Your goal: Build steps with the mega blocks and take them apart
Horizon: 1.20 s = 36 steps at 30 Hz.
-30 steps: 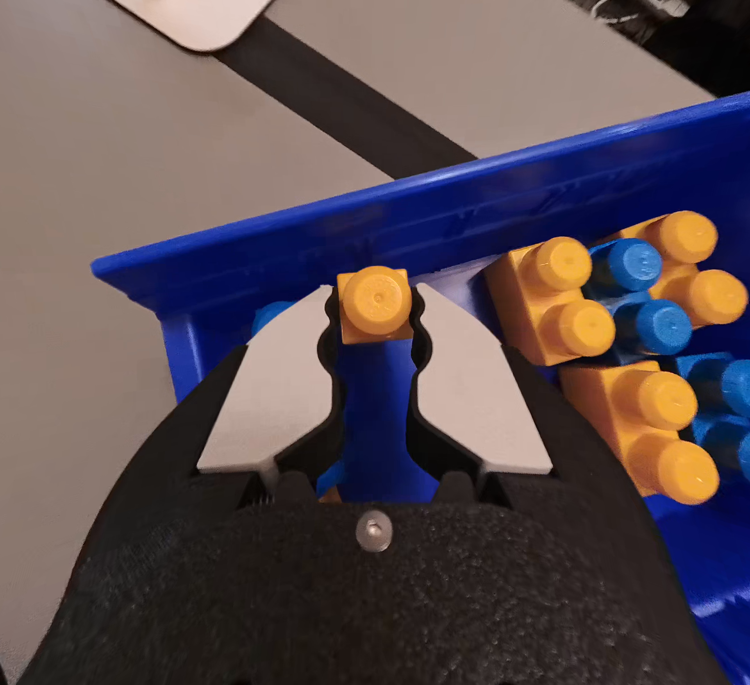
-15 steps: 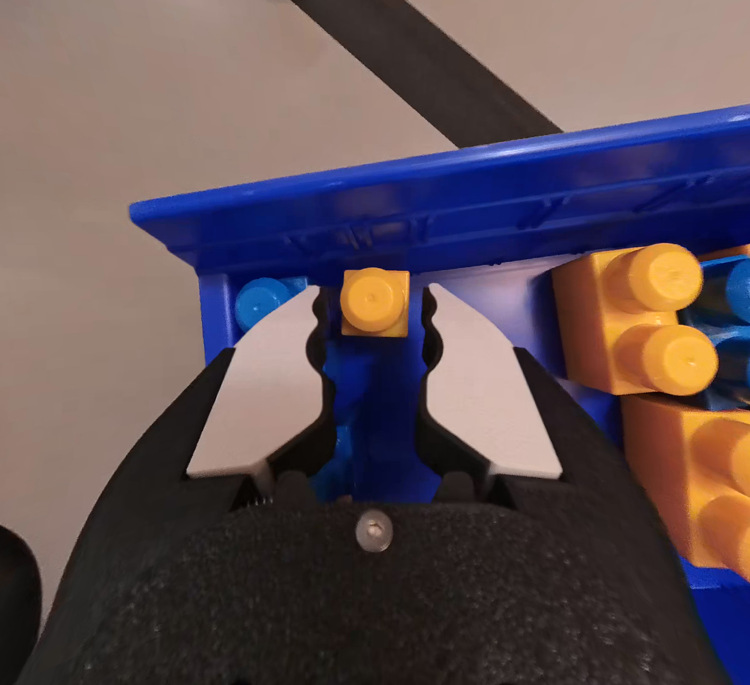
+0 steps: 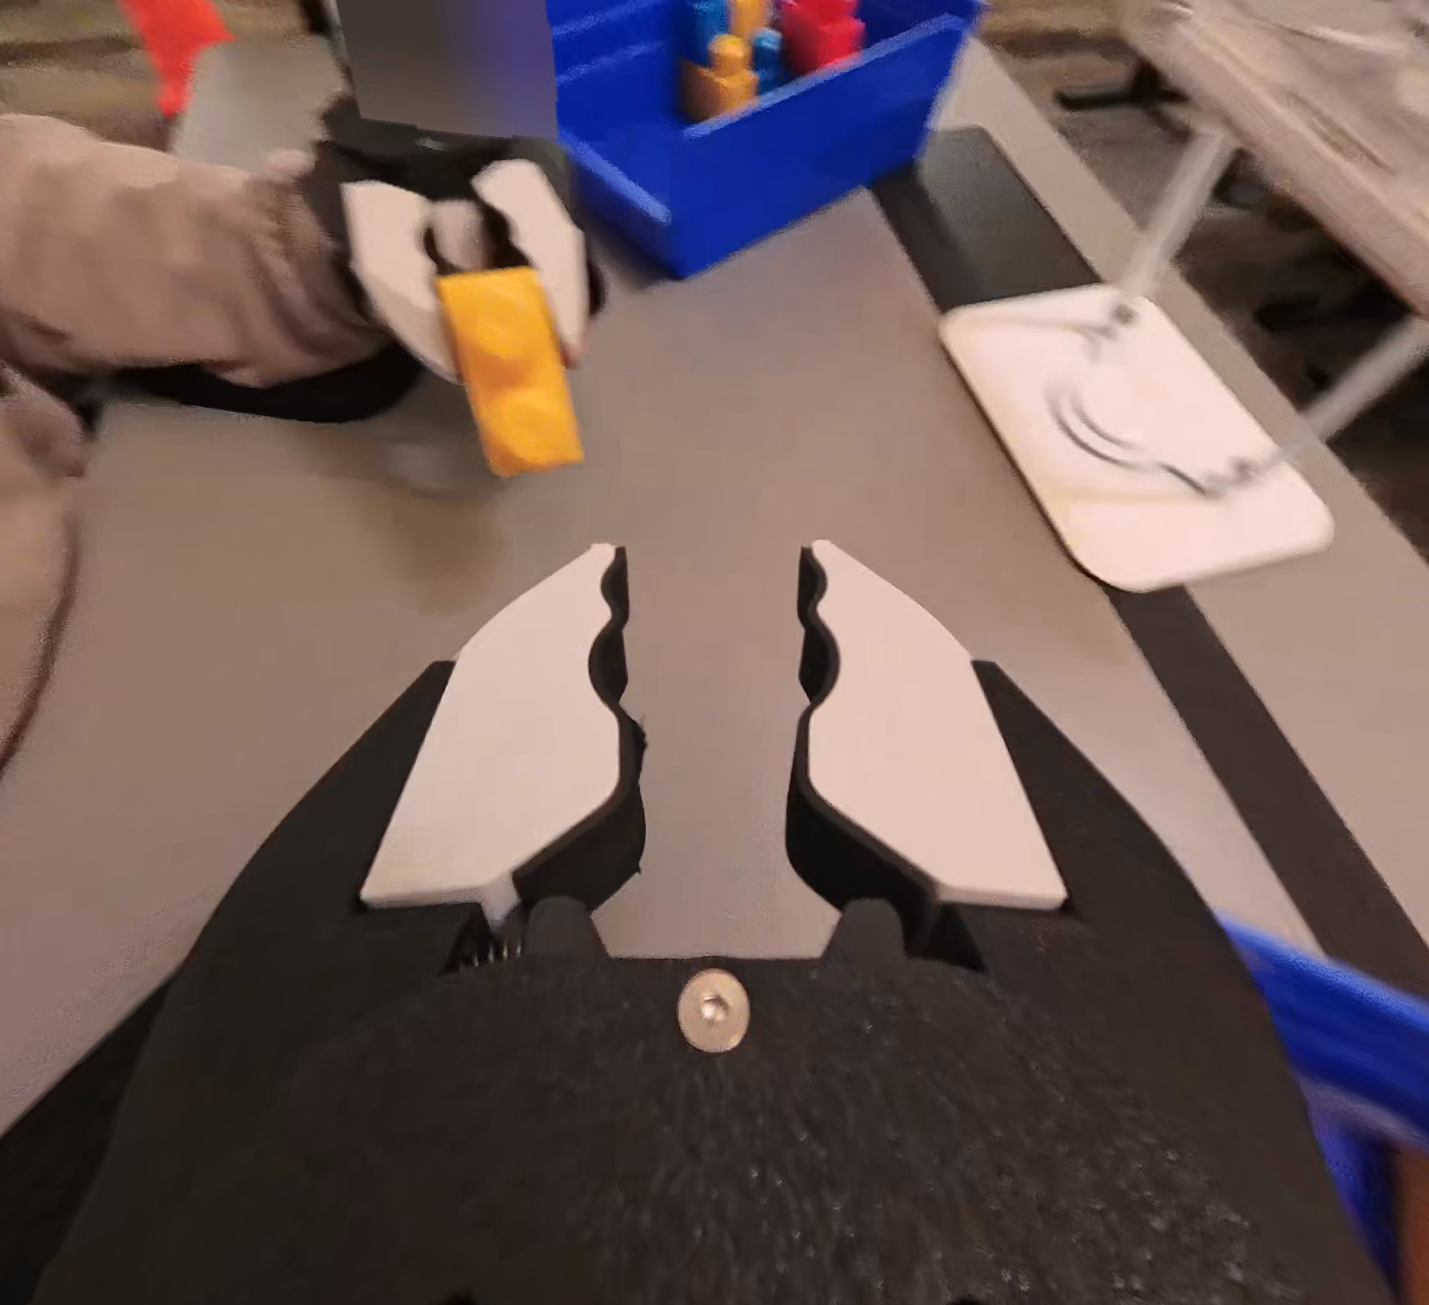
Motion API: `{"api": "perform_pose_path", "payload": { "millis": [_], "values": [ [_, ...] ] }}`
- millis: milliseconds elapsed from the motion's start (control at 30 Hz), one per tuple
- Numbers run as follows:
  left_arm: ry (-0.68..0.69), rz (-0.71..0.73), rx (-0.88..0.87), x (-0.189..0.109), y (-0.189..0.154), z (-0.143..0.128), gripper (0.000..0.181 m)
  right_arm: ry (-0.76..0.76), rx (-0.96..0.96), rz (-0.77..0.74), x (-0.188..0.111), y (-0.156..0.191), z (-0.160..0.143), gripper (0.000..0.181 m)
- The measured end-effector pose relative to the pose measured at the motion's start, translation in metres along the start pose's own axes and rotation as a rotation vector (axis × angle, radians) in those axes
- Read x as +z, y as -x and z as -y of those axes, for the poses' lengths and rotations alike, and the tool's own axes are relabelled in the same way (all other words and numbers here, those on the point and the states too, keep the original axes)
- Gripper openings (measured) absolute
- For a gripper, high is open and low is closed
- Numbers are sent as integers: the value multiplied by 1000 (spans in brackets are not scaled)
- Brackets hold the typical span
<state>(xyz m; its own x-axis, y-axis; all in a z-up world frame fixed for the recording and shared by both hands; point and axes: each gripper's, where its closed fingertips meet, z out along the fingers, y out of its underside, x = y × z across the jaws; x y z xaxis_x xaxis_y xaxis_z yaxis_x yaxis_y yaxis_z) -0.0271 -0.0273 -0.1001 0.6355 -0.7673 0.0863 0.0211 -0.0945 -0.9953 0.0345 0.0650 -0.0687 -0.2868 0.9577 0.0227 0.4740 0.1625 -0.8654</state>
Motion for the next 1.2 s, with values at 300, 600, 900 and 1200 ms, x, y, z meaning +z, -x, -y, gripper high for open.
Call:
{"api": "perform_pose_path", "payload": {
  "millis": [300, 600, 900, 1200],
  "values": [
    [17, -65, 34, 17, -24, -5, 37, 19, -154, 163, 62, 83, 17, 32],
    [-41, 64, 89, 15, -9, 4, 33, 2, -138, 101, 34, 64, 24, 28],
    [-144, 488, 158, -27, 49, 29, 0, 308, -58, -317, -84, -90, -22, 29],
    [-147, 597, 151, -42, 67, 28, 0, 709, 175, -509, -159, -200, -147, 28]
  ]
}}
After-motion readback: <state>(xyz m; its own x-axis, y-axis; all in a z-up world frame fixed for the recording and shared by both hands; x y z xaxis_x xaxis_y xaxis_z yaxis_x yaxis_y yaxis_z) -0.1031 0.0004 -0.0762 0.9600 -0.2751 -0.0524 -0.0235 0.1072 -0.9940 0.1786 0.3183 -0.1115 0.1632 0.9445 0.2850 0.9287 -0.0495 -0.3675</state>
